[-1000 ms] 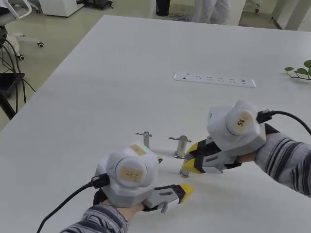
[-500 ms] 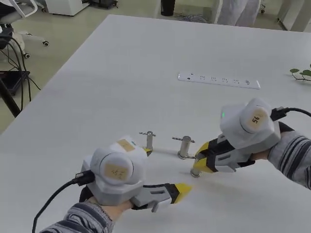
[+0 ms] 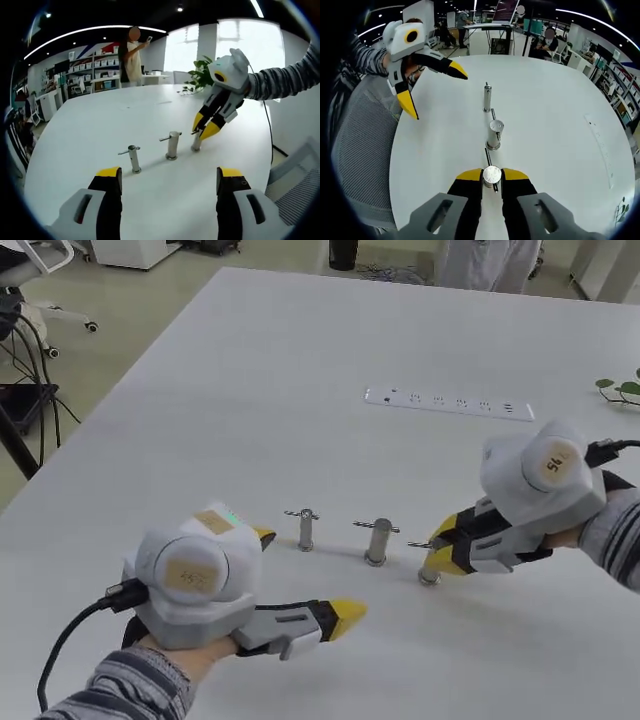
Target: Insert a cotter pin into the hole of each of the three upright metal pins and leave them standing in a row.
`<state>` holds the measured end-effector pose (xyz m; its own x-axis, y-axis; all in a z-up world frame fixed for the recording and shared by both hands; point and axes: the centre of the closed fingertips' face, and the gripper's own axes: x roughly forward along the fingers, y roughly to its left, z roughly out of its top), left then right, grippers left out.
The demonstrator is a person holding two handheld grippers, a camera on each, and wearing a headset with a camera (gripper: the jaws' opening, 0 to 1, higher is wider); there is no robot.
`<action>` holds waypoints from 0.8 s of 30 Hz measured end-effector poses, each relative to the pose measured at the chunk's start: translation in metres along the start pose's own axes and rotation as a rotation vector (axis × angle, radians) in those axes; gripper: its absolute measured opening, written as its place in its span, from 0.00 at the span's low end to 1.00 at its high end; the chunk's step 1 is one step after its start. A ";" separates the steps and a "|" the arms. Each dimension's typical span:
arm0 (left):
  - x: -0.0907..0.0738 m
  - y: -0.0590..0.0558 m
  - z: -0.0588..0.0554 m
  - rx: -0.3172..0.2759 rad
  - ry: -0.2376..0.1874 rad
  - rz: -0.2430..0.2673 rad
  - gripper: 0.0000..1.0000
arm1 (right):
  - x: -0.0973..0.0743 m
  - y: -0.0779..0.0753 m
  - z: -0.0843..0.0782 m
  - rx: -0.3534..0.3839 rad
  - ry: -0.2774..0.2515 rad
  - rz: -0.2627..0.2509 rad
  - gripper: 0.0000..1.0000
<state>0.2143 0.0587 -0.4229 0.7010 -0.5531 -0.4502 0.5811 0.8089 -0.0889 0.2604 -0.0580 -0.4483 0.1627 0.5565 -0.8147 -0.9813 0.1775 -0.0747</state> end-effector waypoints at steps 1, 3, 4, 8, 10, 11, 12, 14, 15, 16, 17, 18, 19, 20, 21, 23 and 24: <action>-0.001 0.001 0.001 -0.002 -0.001 0.003 0.76 | 0.000 -0.002 0.000 0.003 0.001 -0.002 0.09; -0.002 0.004 0.002 -0.005 -0.005 0.004 0.76 | 0.000 -0.006 -0.002 0.011 0.004 -0.006 0.09; -0.003 0.005 0.003 -0.007 -0.009 0.006 0.76 | 0.000 -0.008 -0.002 0.011 0.005 -0.007 0.09; -0.004 0.008 0.004 -0.007 -0.008 0.011 0.76 | 0.000 -0.012 -0.005 0.009 0.015 -0.010 0.09; -0.004 0.009 0.004 -0.008 -0.006 0.012 0.76 | 0.001 -0.014 -0.005 0.012 0.017 -0.011 0.09; -0.005 0.009 0.005 -0.005 -0.010 0.009 0.76 | 0.001 -0.015 -0.006 0.009 0.019 -0.010 0.09; -0.005 0.009 0.005 -0.005 -0.010 0.009 0.76 | 0.001 -0.015 -0.006 0.009 0.020 -0.009 0.09; -0.005 0.009 0.005 -0.006 -0.009 0.007 0.76 | 0.001 -0.017 -0.006 0.017 0.018 -0.008 0.09; -0.005 0.009 0.005 -0.006 -0.008 0.006 0.76 | 0.001 -0.017 -0.006 0.015 0.018 -0.009 0.09; -0.005 0.010 0.005 -0.006 -0.006 0.006 0.76 | 0.001 -0.018 -0.006 0.017 0.017 -0.008 0.09; -0.005 0.010 0.005 -0.007 -0.005 0.006 0.76 | 0.001 -0.018 -0.006 0.018 0.017 -0.007 0.09; -0.005 0.010 0.005 -0.009 -0.005 0.004 0.76 | 0.001 -0.019 -0.006 0.016 0.018 -0.006 0.09; -0.005 0.010 0.005 -0.010 -0.005 0.004 0.76 | 0.001 -0.019 -0.006 0.015 0.019 -0.004 0.09; -0.005 0.010 0.005 -0.014 -0.004 0.002 0.76 | 0.001 -0.019 -0.007 0.012 0.020 0.001 0.09; -0.005 0.010 0.005 -0.015 -0.004 0.001 0.76 | 0.001 -0.019 -0.007 0.017 0.020 0.003 0.09; -0.005 0.010 0.006 -0.013 -0.003 0.000 0.76 | 0.001 -0.020 -0.008 0.019 0.018 0.010 0.09; -0.005 0.010 0.006 -0.013 -0.003 -0.001 0.76 | 0.001 -0.020 -0.008 0.017 0.019 0.010 0.09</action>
<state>0.2190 0.0689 -0.4162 0.7014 -0.5547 -0.4475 0.5767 0.8107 -0.1010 0.2795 -0.0678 -0.4518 0.1511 0.5429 -0.8261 -0.9809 0.1858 -0.0573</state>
